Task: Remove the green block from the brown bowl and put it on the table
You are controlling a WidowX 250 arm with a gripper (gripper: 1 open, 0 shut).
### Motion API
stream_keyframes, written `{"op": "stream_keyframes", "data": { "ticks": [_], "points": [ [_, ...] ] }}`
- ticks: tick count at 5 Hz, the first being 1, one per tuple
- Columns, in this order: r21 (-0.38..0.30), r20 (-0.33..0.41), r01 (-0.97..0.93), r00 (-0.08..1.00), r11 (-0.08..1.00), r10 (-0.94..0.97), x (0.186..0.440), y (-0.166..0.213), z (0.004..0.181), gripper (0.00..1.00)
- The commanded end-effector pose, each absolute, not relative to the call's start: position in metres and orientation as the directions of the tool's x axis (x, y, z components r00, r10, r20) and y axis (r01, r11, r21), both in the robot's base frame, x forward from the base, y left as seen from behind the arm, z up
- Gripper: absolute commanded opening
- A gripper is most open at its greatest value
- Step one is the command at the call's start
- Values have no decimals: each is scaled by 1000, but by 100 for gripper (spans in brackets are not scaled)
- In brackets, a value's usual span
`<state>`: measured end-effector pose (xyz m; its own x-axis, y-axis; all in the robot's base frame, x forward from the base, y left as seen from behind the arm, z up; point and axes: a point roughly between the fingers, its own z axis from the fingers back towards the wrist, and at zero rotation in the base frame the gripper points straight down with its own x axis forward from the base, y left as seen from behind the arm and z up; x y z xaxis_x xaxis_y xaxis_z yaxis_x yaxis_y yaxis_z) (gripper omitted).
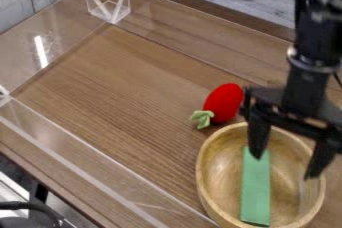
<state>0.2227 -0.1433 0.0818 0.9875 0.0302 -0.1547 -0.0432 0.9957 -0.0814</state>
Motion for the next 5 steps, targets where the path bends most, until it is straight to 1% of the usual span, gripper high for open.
{"op": "stream_keyframes", "data": {
  "ticks": [1, 3, 4, 5],
  "points": [
    [-100, -110, -80, 992, 992, 69, 221, -142, 76, 100],
    [-114, -95, -145, 986, 983, 134, 220, -112, 61, 100],
    [-133, -57, -111, 993, 985, 104, 219, -116, 64, 100],
    [-137, -38, -76, 997, 988, 71, 216, -123, 63, 100]
  ]
}}
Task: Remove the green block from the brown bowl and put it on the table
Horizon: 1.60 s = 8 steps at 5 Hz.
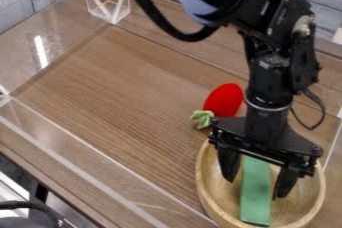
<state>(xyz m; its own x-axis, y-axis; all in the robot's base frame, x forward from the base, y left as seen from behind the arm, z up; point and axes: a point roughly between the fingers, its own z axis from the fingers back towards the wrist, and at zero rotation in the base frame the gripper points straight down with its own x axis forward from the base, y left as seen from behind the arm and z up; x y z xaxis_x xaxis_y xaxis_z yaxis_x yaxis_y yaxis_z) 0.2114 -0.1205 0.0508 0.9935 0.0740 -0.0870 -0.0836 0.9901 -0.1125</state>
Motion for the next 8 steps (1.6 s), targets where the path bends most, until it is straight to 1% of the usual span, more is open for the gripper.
{"op": "stream_keyframes", "data": {
  "ticks": [1, 2, 3, 4, 6, 7, 8],
  "points": [
    [-141, -25, -74, 997, 987, 71, 218, -132, 49, 100],
    [-139, -7, -66, 998, 988, 66, 220, -139, 36, 100],
    [-123, 23, -27, 999, 992, 30, 229, -142, 52, 100],
    [-127, 34, 4, 999, 992, 1, 236, -143, 61, 100],
    [-141, 33, -21, 999, 990, 26, 226, -131, 63, 100],
    [-142, 37, -36, 998, 989, 41, 229, -130, 63, 100],
    [-139, 35, 4, 999, 990, 1, 224, -134, 66, 0]
  ]
}}
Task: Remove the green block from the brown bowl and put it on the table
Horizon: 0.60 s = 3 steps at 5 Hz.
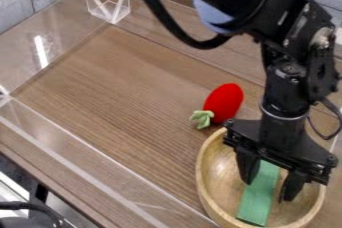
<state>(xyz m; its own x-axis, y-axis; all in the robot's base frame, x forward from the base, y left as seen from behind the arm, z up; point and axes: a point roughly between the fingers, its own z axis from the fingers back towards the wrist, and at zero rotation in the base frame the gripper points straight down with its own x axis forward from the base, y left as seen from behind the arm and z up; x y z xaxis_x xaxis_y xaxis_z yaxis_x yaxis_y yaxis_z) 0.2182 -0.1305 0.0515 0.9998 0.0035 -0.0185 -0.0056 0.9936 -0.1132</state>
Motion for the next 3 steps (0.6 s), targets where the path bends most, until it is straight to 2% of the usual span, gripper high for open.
{"op": "stream_keyframes", "data": {
  "ticks": [1, 3],
  "points": [
    [-126, 49, 57, 998, 990, -51, 219, -136, 80, 0],
    [-78, 131, 31, 991, 996, -20, 228, -105, 115, 0]
  ]
}}
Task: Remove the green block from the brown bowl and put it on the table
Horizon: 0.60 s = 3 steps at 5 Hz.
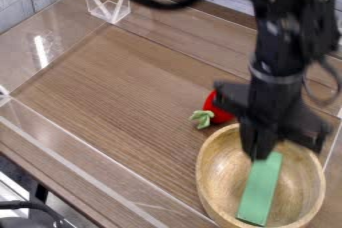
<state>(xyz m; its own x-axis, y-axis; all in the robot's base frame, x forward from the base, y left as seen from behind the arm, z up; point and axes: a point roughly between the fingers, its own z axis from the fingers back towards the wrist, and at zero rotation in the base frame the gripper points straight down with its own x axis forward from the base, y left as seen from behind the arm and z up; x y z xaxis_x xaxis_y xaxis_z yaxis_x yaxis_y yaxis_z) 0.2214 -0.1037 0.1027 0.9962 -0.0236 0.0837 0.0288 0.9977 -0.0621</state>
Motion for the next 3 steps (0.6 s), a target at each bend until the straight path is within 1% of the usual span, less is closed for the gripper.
{"op": "stream_keyframes", "data": {
  "ticks": [1, 2, 3],
  "points": [
    [-70, 170, -13, 985, 997, 25, 239, -75, 129, 0],
    [-66, 155, 53, 987, 996, -42, 233, -91, 112, 100],
    [-63, 134, 122, 985, 991, -113, 225, -109, 94, 100]
  ]
}}
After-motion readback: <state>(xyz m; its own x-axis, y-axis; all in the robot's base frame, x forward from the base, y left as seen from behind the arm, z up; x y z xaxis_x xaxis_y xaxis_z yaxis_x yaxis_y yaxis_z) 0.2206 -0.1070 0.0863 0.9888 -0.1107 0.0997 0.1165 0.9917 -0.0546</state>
